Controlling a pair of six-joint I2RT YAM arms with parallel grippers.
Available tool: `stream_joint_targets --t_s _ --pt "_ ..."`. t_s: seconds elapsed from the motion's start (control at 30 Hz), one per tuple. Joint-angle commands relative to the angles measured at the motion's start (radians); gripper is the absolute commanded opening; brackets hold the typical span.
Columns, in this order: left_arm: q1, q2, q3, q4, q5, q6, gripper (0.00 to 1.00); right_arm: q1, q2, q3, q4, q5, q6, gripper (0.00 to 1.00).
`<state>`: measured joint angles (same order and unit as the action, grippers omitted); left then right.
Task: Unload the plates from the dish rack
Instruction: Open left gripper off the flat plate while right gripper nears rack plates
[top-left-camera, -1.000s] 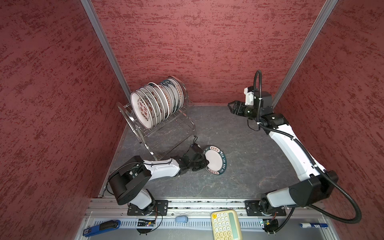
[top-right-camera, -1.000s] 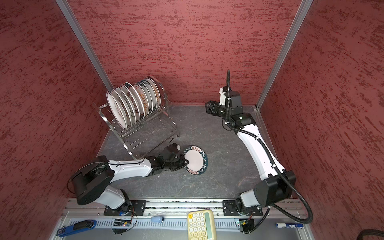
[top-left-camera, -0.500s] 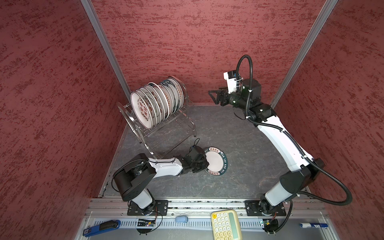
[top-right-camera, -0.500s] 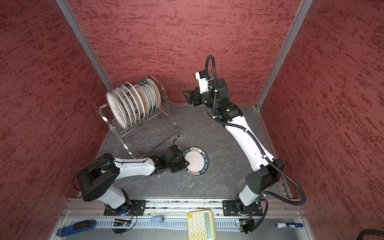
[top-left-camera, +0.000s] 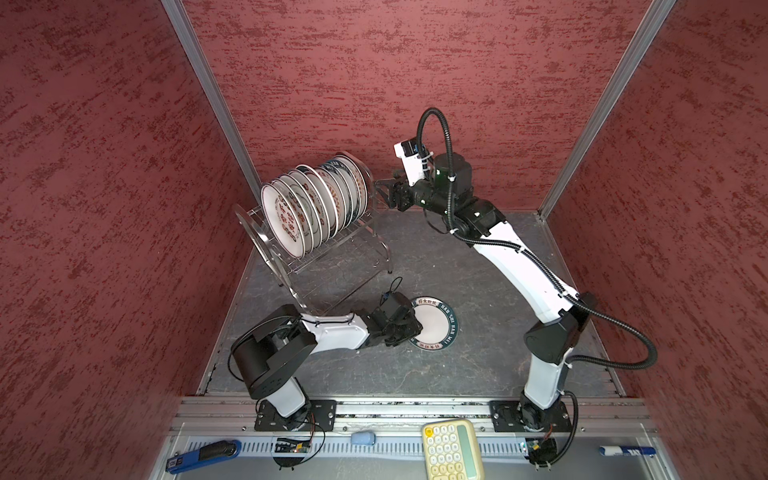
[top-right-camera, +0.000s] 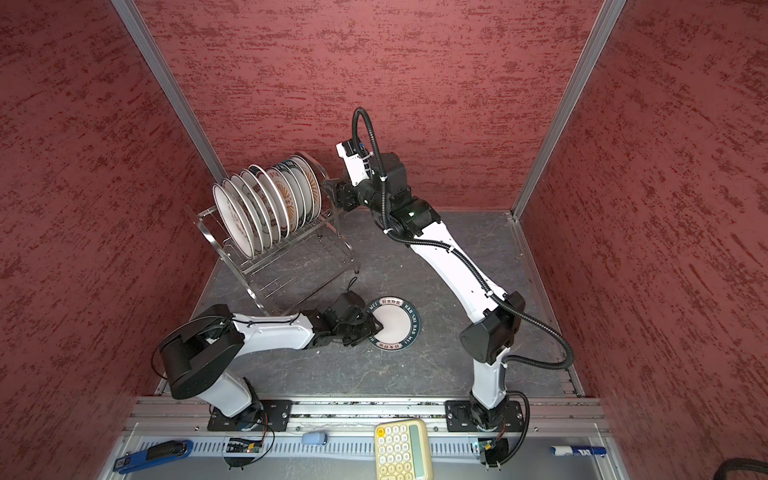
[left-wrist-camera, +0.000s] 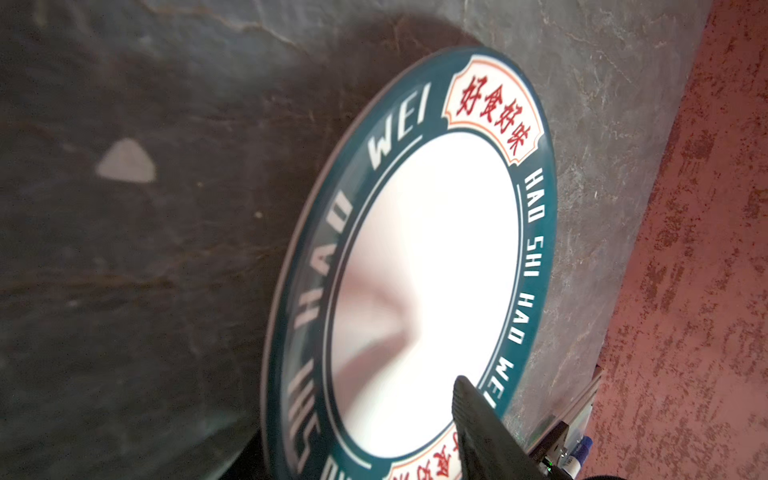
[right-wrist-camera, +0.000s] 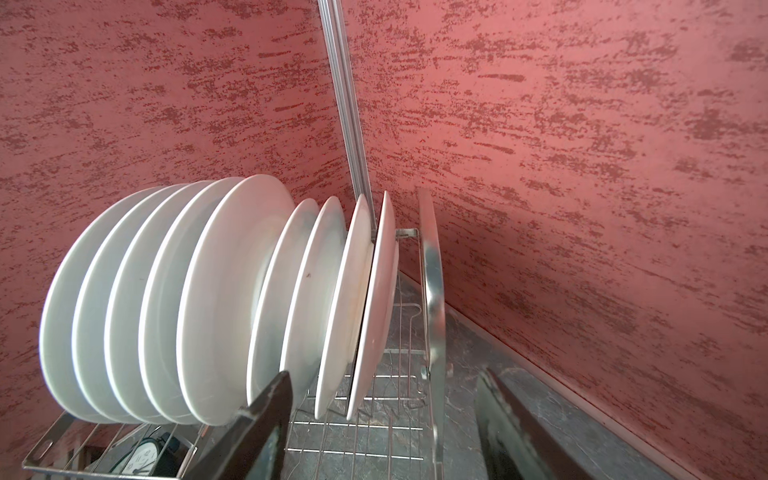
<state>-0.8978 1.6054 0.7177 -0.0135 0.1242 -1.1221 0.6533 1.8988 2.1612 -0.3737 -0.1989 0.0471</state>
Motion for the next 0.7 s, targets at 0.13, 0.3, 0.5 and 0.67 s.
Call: stream_joint_targets --t_s 0.13,0.3,0.5,0.67 --pt "-0.001 -0.145 -0.044 -0.217 -0.111 0.036 0.70 0.026 0.093 0.112 -0.010 0.102 -0.012 0.60" --pt "0.016 -0.262 -0.095 -0.257 -0.149 0.035 0.85 0.029 0.165 0.206 -0.050 0.124 0.012 0.54" --pt "0.029 -0.383 -0.144 -0.315 -0.203 0.027 0.91 0.036 0.204 0.247 -0.060 0.143 0.041 0.50" --pt "0.042 -0.456 -0.176 -0.358 -0.247 0.006 0.96 0.039 0.215 0.249 -0.061 0.136 0.060 0.48"
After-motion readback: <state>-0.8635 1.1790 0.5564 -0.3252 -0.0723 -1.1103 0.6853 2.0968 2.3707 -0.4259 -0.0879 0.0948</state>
